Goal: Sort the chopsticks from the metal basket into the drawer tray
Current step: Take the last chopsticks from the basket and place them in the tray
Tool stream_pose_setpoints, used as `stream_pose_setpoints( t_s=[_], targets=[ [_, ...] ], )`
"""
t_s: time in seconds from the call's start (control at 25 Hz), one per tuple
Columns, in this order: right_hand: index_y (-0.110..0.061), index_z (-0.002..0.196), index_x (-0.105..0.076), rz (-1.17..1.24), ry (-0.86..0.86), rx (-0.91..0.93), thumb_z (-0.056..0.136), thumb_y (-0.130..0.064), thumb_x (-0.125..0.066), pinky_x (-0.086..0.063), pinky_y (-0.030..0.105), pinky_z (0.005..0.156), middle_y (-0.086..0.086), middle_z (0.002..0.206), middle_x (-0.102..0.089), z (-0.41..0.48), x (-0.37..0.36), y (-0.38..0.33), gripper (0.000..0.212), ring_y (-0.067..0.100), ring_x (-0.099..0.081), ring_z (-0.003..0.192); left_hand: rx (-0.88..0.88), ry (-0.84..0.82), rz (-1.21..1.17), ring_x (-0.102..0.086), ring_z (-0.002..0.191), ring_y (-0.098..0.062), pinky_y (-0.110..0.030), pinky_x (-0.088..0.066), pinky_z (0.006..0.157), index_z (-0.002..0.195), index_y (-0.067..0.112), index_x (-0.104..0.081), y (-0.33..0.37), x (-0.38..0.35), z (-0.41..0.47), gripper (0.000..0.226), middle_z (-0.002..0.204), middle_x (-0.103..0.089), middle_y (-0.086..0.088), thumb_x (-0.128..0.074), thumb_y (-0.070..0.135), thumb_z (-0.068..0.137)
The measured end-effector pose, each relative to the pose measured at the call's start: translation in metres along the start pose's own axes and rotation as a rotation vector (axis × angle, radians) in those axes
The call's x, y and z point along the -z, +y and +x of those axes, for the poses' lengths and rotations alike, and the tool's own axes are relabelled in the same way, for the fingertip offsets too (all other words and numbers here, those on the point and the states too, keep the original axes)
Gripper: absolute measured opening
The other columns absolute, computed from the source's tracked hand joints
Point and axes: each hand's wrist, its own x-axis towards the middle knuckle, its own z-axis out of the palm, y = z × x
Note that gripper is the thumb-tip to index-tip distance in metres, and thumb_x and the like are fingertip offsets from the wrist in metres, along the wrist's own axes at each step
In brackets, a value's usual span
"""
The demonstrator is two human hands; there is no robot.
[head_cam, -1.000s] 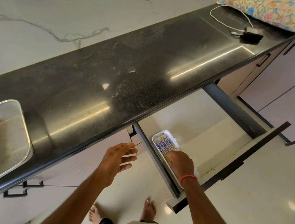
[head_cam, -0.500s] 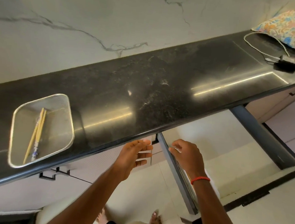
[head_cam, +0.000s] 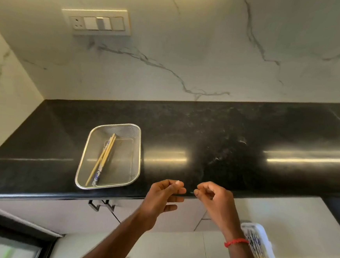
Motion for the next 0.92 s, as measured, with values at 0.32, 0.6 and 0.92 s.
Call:
stream_pose_setpoints(
  t_s=[0.32,0.6,0.92],
  targets=[
    [-0.024,0.089,-0.074,0.097,-0.095,0.098,0.082,-0.028,-0.076,-0.055,0.014,0.066,-0.012,0.077,-0.073,0.034,-0.06,-0.086,0.008,-0.001,-0.068,0.076,-0.042,0.208,-0.202,-0.073,0.104,-0.024,-0.041,-0.056,0.092,0.113,0.014,-0.07,0.016,0.108,-0.003,0.03,0.107,-0.078,-0.005,-0.062,0.034,0.092],
    [-0.026,0.092,-0.074,0.077,-0.22,0.129,0.084,-0.031,-0.074,-0.053,0.011,0.068,-0.015,0.078,-0.072,0.063,-0.137,-0.156,0.01,-0.003,-0.067,0.079,-0.091,0.308,-0.331,-0.073,0.101,-0.031,-0.048,-0.053,0.094,0.107,0.008,-0.072,0.035,0.193,0.01,0.028,0.104,-0.078,-0.011,-0.065,0.03,0.09],
    [-0.03,0.123,-0.054,-0.08,-0.439,-0.067,0.085,-0.042,-0.07,-0.05,0.02,0.069,-0.005,0.088,-0.069,0.095,-0.251,-0.182,0.043,0.006,-0.065,0.081,-0.117,0.344,-0.373,-0.072,0.099,-0.037,-0.055,-0.054,0.094,0.105,0.001,-0.069,0.026,0.278,0.016,0.038,0.105,-0.075,-0.021,-0.067,0.033,0.083]
  ],
)
